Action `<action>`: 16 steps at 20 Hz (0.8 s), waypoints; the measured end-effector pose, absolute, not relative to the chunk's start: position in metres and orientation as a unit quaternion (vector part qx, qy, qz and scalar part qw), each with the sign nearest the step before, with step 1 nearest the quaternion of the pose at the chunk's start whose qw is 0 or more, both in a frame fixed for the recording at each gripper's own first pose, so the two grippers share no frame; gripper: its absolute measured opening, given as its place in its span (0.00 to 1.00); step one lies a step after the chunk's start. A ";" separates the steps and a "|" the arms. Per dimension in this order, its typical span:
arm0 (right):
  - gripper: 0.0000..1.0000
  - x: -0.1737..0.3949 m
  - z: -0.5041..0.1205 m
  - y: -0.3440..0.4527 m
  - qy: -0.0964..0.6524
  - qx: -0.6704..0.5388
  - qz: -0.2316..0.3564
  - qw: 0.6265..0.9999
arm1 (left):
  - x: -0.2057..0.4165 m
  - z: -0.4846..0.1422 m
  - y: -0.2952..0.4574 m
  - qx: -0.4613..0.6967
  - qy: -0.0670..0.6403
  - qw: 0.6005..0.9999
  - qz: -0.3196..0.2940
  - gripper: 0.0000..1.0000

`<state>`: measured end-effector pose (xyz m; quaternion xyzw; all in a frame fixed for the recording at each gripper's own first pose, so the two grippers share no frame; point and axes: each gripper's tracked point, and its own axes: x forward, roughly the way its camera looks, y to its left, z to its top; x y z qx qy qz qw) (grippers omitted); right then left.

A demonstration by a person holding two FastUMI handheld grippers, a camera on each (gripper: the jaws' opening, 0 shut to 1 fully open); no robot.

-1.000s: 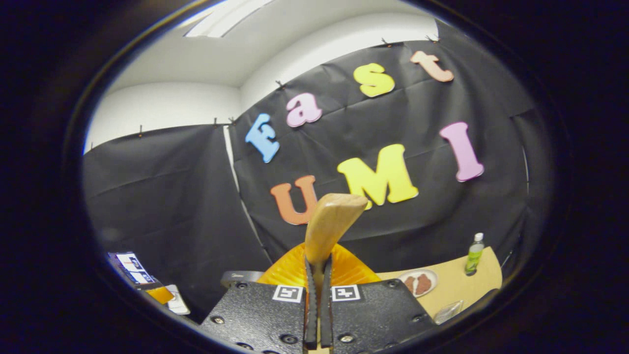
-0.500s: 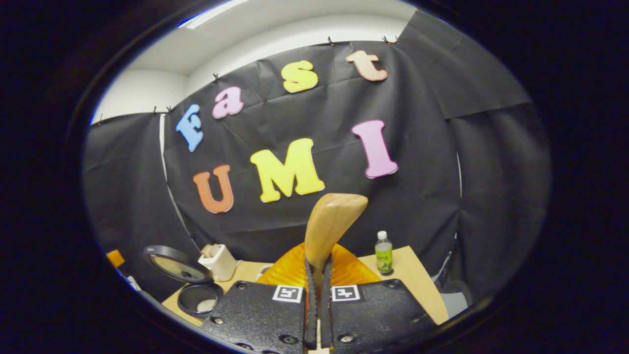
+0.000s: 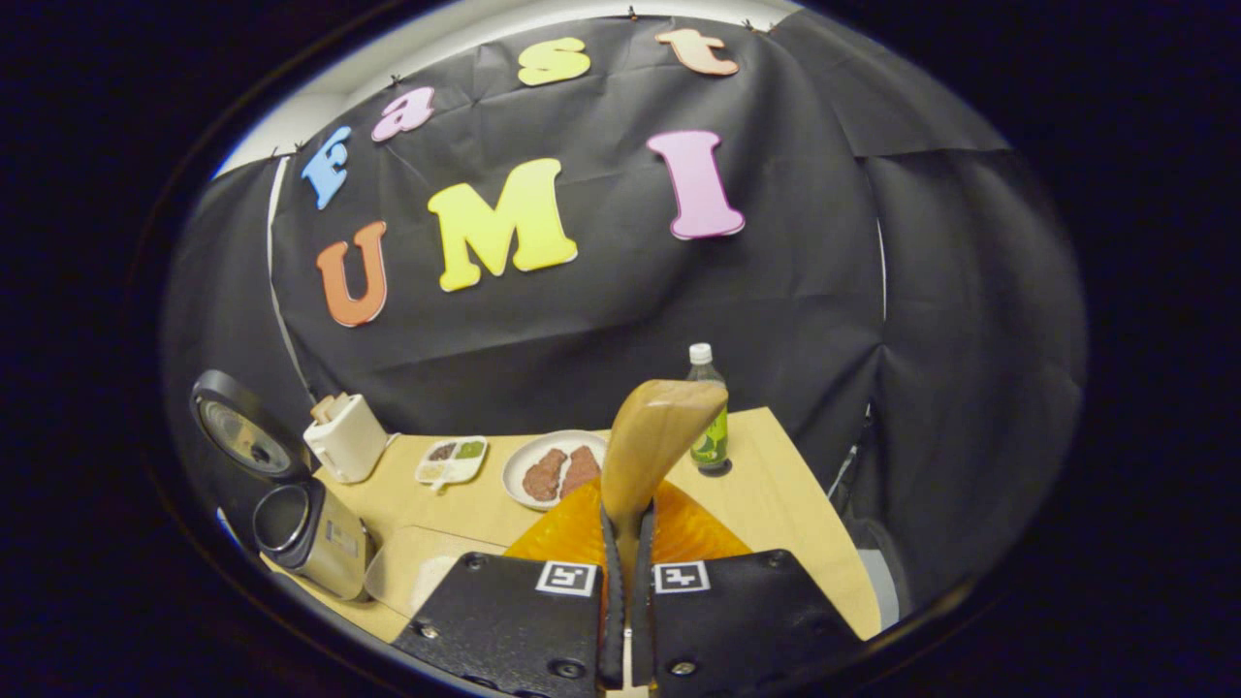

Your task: Close the left gripper, press the button to open the rice cooker; take a wooden spoon from the chopstick holder with the right hand, scoop a spoonful of rice and pour it into the rice cooker, then put the wooden spoon back into the chopstick holder.

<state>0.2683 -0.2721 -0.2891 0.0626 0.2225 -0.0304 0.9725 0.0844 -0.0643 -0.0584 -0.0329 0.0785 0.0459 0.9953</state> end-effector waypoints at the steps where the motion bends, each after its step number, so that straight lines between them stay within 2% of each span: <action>1: 0.08 0.270 -0.299 -0.273 0.227 0.065 -0.030 0.971 | 0.086 -0.058 -0.065 -0.032 0.079 0.995 0.051 0.95; 9: 0.12 0.285 -0.367 -0.264 0.262 0.076 -0.022 0.962 | 0.082 -0.069 -0.067 -0.025 0.099 0.991 0.081 0.95; 13: 0.16 0.284 -0.378 -0.263 0.271 0.087 -0.023 0.958 | 0.082 -0.072 -0.072 -0.021 0.104 0.991 0.082 0.95; 16: 0.22 0.285 -0.361 -0.263 0.251 0.076 -0.014 0.965 | 0.084 -0.069 -0.075 -0.023 0.100 0.992 0.079 0.95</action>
